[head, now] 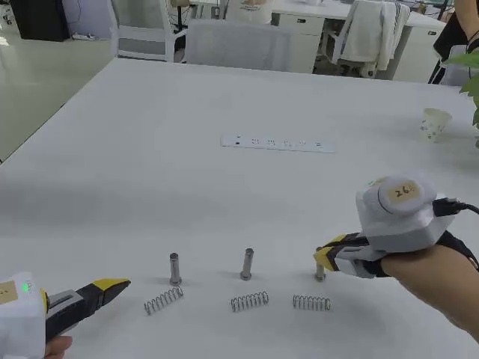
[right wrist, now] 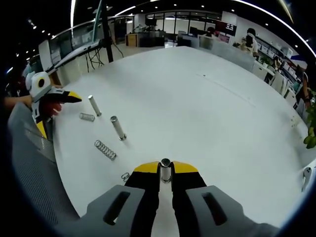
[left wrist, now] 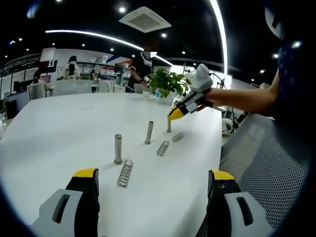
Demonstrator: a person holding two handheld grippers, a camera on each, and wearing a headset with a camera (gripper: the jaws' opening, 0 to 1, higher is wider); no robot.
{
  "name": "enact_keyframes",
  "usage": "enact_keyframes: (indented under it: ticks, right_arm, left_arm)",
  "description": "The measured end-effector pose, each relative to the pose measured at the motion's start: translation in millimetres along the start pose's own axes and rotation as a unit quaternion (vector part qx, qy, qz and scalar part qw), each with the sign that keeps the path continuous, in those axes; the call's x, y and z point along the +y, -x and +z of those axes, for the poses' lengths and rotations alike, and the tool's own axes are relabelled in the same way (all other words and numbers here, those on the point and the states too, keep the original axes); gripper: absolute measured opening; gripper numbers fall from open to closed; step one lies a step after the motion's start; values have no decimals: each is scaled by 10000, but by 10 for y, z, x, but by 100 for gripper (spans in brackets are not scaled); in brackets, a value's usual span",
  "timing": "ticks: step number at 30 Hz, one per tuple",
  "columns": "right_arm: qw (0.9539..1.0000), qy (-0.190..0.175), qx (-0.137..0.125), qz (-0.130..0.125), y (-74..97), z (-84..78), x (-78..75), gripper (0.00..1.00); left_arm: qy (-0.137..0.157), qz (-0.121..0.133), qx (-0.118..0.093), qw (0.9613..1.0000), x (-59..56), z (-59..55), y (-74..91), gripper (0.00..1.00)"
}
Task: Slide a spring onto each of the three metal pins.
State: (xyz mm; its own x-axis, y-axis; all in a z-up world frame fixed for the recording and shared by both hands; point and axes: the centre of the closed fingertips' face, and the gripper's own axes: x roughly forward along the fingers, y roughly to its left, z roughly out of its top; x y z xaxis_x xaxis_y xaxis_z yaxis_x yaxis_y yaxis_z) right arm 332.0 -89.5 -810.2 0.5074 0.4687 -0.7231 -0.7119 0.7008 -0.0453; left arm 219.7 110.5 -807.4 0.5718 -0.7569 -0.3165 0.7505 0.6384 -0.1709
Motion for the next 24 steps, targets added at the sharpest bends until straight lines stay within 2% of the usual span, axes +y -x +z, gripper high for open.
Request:
enact_keyframes:
  ticks: [13, 24]
  right_arm:
    - [9998, -163, 79, 24, 8, -121, -12, 6]
    - [9998, -109, 153, 37, -5, -166, -4, 9]
  left_arm:
    - [-41, -33, 32, 10000, -43, 13, 5, 88]
    - [-39, -8, 24, 10000, -41, 13, 22, 88]
